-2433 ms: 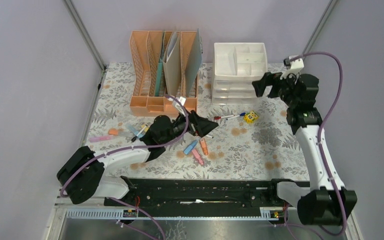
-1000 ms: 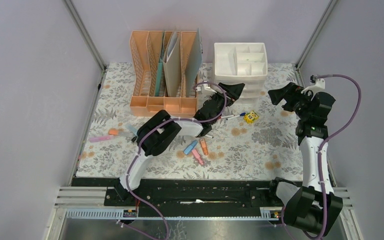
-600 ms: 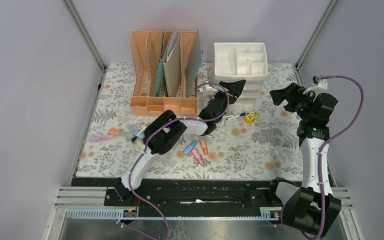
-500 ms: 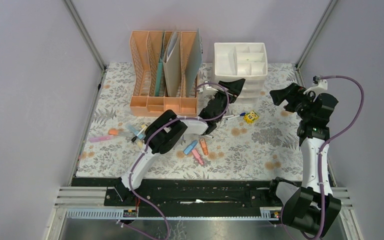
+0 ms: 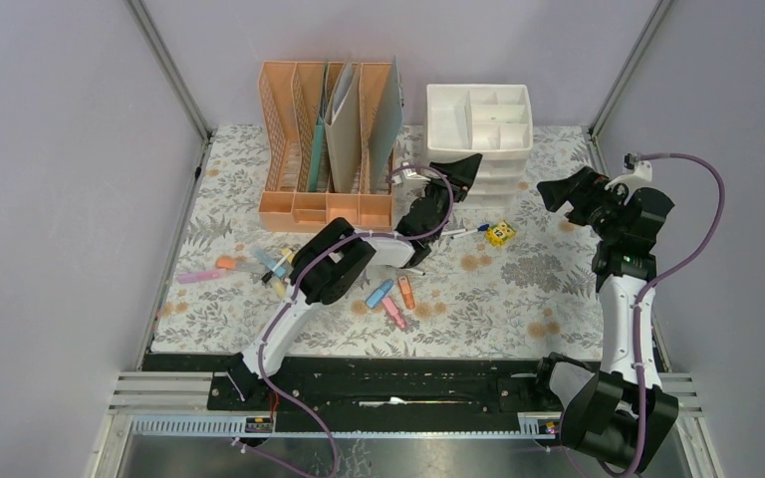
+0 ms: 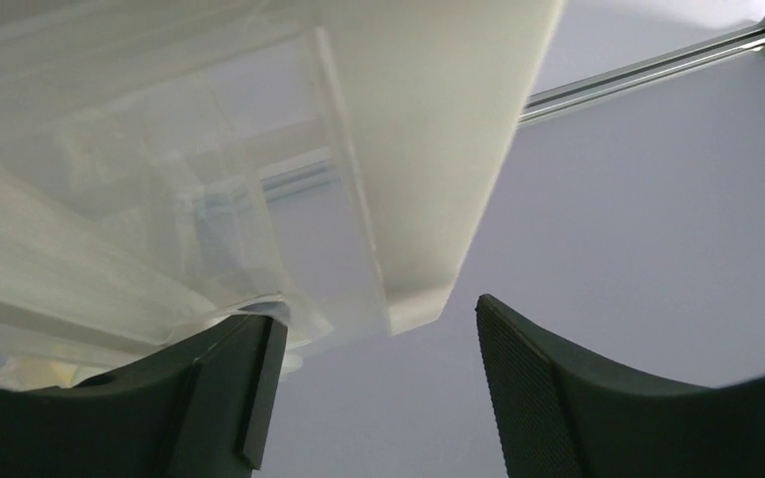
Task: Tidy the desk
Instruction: Open the drawer in the storage box.
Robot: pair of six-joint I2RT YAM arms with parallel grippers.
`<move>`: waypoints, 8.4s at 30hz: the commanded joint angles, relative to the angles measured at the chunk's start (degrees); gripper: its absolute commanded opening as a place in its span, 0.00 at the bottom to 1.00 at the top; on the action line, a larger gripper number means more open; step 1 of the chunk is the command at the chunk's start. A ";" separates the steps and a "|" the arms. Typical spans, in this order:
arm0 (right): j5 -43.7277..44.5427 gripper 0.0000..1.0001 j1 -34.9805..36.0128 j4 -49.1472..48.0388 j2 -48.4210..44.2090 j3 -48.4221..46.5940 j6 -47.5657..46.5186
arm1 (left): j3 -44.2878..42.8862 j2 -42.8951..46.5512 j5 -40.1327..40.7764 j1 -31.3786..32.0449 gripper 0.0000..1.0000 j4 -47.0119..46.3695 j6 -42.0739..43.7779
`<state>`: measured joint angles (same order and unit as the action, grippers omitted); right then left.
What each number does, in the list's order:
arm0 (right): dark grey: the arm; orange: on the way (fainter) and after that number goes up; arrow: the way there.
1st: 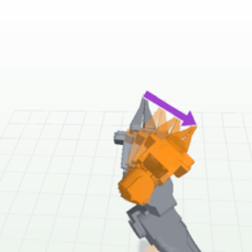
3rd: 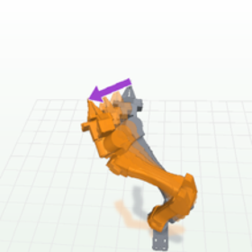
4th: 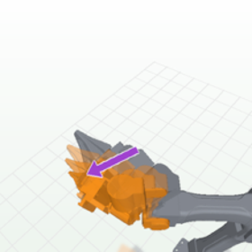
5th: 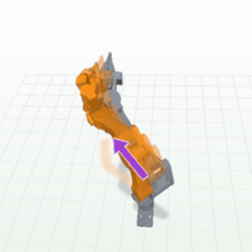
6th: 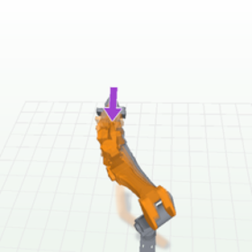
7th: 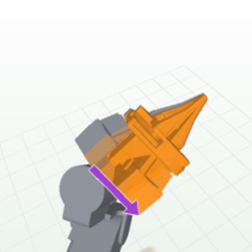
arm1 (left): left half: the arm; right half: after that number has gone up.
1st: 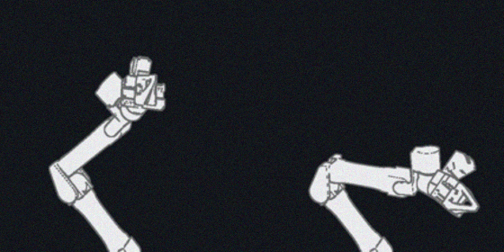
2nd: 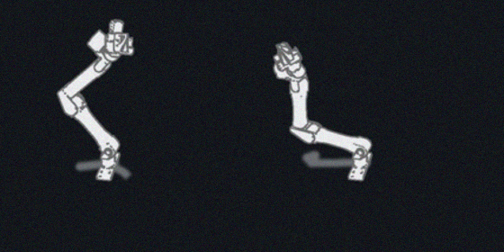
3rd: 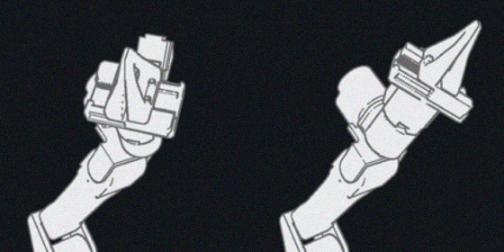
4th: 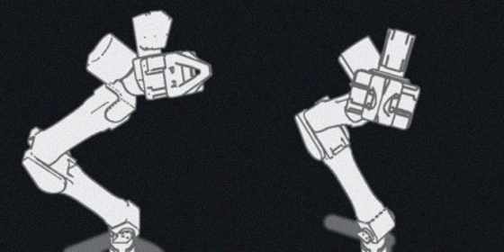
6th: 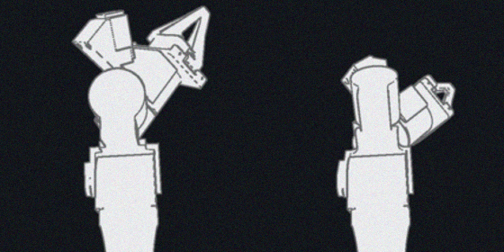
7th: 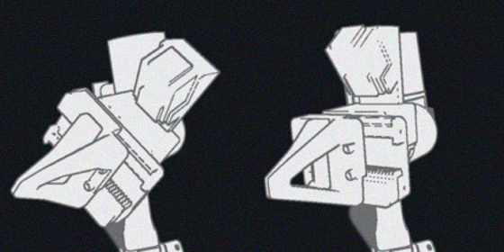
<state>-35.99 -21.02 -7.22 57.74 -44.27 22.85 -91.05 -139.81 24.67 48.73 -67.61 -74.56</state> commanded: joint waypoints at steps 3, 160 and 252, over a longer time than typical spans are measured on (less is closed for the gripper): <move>-1.63 1.00 -0.43 -3.12 -1.01 0.23 0.45 | 0.47 0.58 0.00 -0.54 0.69 -12.80 3.30; 10.32 1.00 27.27 23.35 28.47 -28.24 -39.83 | 25.47 16.50 -2.99 4.39 0.50 -24.32 0.68; 7.33 0.85 34.47 59.88 41.63 -56.96 -77.89 | 78.77 108.46 -22.40 -0.37 0.99 46.80 44.90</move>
<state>-32.56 12.86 53.91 99.07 -97.80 -64.64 -12.49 -30.55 3.75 48.66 -16.62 -29.12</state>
